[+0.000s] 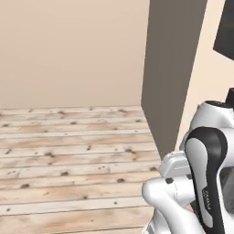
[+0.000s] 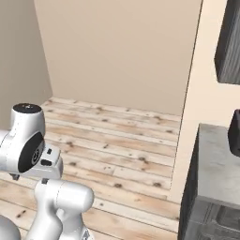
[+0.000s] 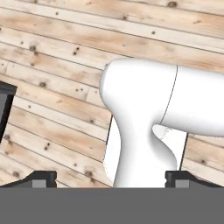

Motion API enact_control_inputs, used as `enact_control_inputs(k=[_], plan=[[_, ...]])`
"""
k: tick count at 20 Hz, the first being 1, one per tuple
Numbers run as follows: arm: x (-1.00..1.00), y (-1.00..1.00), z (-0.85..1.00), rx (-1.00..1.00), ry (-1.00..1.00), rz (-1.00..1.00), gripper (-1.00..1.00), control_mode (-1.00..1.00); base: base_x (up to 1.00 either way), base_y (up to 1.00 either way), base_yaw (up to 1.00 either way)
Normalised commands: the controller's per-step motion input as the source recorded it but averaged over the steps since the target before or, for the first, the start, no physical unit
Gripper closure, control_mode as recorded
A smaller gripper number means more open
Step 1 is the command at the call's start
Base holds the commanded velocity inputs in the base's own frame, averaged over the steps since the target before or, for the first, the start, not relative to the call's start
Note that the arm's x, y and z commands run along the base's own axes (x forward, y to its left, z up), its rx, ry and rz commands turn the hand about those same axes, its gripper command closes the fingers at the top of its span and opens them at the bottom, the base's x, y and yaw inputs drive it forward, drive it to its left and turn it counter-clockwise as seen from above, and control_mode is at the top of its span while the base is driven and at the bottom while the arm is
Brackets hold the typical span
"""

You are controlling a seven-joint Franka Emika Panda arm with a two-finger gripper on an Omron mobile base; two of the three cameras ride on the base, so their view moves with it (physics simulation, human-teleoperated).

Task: Pick the cup and bowl from the counter and place them on the counter next to the sink.

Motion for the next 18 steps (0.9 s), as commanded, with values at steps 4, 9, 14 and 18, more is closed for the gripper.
enact_control_inputs(k=[4, 9, 14, 18], plan=[[0.00, 0.00, 0.00, 0.00, 0.00, 0.00, -1.00, 1.00, -0.73, -0.56, -0.03], [0.00, 0.00, 0.00, 0.00, 0.00, 0.00, -1.00, 1.00, -0.41, -0.55, 0.00], [0.00, 0.00, 0.00, 0.00, 0.00, 0.00, -1.00, 1.00, 0.25, -0.94, 0.02], [0.00, 0.00, 0.00, 0.00, 0.00, 0.00, -1.00, 1.00, 0.22, -1.00, 0.00]])
